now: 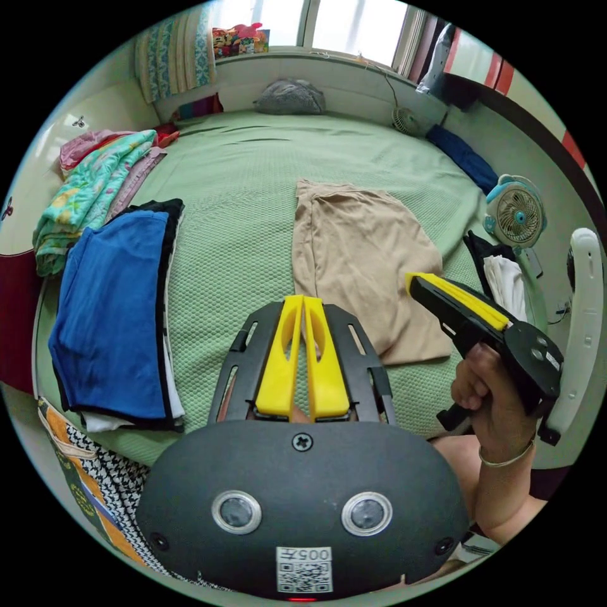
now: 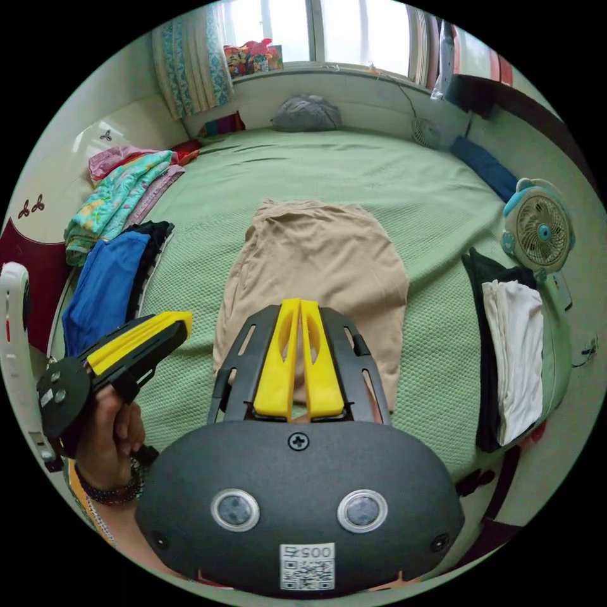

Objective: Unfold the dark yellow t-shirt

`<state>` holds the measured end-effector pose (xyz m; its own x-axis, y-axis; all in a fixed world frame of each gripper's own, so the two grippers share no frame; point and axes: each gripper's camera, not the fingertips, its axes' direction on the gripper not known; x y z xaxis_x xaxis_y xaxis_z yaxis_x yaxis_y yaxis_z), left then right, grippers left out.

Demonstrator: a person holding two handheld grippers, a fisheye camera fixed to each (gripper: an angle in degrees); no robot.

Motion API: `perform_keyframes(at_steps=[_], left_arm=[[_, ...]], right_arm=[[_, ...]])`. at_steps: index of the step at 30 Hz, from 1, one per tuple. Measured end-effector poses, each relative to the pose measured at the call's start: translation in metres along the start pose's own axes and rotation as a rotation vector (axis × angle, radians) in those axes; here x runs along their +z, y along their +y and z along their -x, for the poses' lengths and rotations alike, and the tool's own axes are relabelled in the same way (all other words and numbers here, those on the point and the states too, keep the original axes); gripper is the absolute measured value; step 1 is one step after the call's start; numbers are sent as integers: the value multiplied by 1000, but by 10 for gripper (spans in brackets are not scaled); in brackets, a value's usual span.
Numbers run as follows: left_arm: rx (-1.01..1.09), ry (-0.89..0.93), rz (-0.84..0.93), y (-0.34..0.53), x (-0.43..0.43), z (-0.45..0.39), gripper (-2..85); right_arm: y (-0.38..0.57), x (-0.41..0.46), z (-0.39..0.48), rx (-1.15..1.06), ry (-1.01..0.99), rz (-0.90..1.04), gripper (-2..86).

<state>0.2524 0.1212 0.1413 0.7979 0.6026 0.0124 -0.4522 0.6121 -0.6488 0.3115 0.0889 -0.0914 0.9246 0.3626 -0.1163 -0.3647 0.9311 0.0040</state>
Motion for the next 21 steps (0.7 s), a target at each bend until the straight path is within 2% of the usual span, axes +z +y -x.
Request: perform_keyframes(at_steps=[4, 8, 12, 21], left_arm=[[-7, -42, 2, 3, 0, -3, -6], [-14, -62, -23, 5, -3, -4, -3], [12, -83, -142, 12, -12, -4, -2], [0, -68, -21, 8, -4, 8, -2]], right_arm=[[2, 4, 11, -38, 72, -6, -12], [2, 12, 15, -39, 40, 14, -12], [2, 15, 19, -49, 46, 5, -12], [-2, 33, 27, -61, -23, 96, -11]])
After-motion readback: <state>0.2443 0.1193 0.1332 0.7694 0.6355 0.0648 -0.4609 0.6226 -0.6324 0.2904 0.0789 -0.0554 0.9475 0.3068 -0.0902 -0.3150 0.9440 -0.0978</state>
